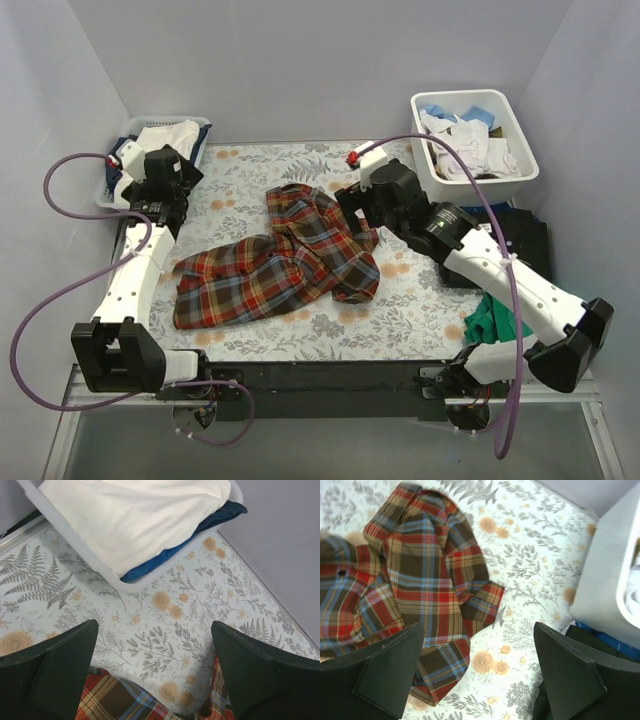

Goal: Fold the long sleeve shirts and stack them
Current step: Move the shirt to the center of the board

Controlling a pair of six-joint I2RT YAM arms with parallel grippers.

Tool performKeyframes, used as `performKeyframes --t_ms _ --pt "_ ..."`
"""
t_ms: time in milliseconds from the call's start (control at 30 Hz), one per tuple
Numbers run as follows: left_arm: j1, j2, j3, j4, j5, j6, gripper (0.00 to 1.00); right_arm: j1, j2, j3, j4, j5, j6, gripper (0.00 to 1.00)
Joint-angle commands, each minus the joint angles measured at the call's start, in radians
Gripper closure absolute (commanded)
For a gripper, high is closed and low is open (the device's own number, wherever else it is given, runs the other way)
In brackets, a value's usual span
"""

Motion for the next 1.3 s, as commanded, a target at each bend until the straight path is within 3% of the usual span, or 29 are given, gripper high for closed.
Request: performKeyframes --t_ms 0,133,300,400,700,833,1100,1267 --pt "0.002 -0.087 -0.042 -0.067 -0.053 0.010 0.03 -0.062 -0.065 -0.016 0.117 0.052 0.078 0.01" --pt "0.002 -0.111 -0.105 -0.079 0.160 0.035 0.03 -0.159 0.104 0.037 0.062 -0.167 0.126 0.01" --pt "0.002 -0.084 -0.156 -0.213 0.285 -0.042 0.03 -0.217 0.344 0.226 -0.007 -0.472 0.069 0.02" --pt "0.002 -0.056 -0.188 -0.279 0.313 -0.069 0.04 -0.205 0.458 0.301 -0.024 -0.558 0.025 0.03" --pt "0.002 0.046 -0.191 -0.376 0.359 -0.052 0.07 -0.137 0.654 0.383 -0.056 -0.524 -0.001 0.06" --pt "0.002 0.048 -0.183 -0.402 0.365 -0.037 0.08 -0.133 0.593 0.285 -0.073 -0.461 0.005 0.07" --pt "0.002 0.057 -0.216 -0.370 0.374 -0.023 0.09 -0.133 0.297 -0.180 -0.111 -0.350 0.005 0.04" --pt "0.002 0.044 -0.225 -0.344 0.376 -0.019 0.08 -0.133 0.310 -0.229 -0.076 -0.391 0.034 0.03"
